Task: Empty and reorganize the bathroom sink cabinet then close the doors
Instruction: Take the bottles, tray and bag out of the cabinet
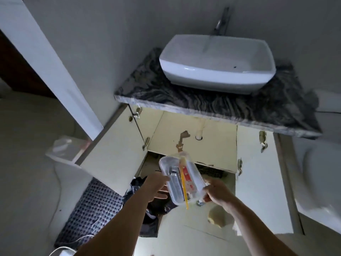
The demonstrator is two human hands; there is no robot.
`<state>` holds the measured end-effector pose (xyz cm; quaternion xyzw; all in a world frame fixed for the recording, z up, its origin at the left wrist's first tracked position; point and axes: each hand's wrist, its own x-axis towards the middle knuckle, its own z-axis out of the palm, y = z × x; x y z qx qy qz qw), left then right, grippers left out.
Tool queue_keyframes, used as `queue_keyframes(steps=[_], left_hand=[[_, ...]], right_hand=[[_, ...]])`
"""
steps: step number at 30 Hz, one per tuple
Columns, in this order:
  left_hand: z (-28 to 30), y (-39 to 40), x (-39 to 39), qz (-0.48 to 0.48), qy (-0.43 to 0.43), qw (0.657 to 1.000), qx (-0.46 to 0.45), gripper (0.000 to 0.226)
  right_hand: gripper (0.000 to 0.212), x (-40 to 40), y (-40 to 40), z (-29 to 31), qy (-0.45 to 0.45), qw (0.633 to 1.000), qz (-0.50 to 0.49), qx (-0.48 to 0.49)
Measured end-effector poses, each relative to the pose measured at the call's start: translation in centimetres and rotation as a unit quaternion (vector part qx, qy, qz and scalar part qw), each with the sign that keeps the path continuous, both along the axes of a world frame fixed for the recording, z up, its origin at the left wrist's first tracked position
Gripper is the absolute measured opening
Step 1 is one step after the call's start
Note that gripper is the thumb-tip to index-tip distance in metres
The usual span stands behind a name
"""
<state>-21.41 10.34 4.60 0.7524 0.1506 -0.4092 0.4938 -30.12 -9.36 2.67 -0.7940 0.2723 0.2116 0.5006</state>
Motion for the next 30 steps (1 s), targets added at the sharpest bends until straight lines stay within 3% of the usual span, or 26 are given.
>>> queue_keyframes(steps=[4,9,19,25,30], left_hand=[[4.7,-0.1,0.8,-0.009,-0.036,0.999,-0.013,0.031],[8.7,1.1,3.5,-0.012,-0.073,0.997,-0.018,0.064],[12.3,7.3,18.8,0.023,-0.102,0.993,-0.062,0.061],[13.0,8.3,27.4,0.087,-0.136,0.981,-0.112,0.055],[11.4,7.6,32.5,0.171,-0.123,0.966,-0.152,0.038]], right_hand=[[0.033,3.1,0.2,4.0,-0.051,0.998,-0.032,0.035],[0.04,6.2,1.8,7.1,-0.082,0.993,-0.069,0.054],[0.036,21.3,7.8,11.2,-0.148,0.989,-0.02,-0.012],[0.035,29.3,10.6,11.0,-0.18,0.976,-0.118,0.026],[0.022,34.8,11.4,10.5,-0.175,0.977,-0.124,0.02]])
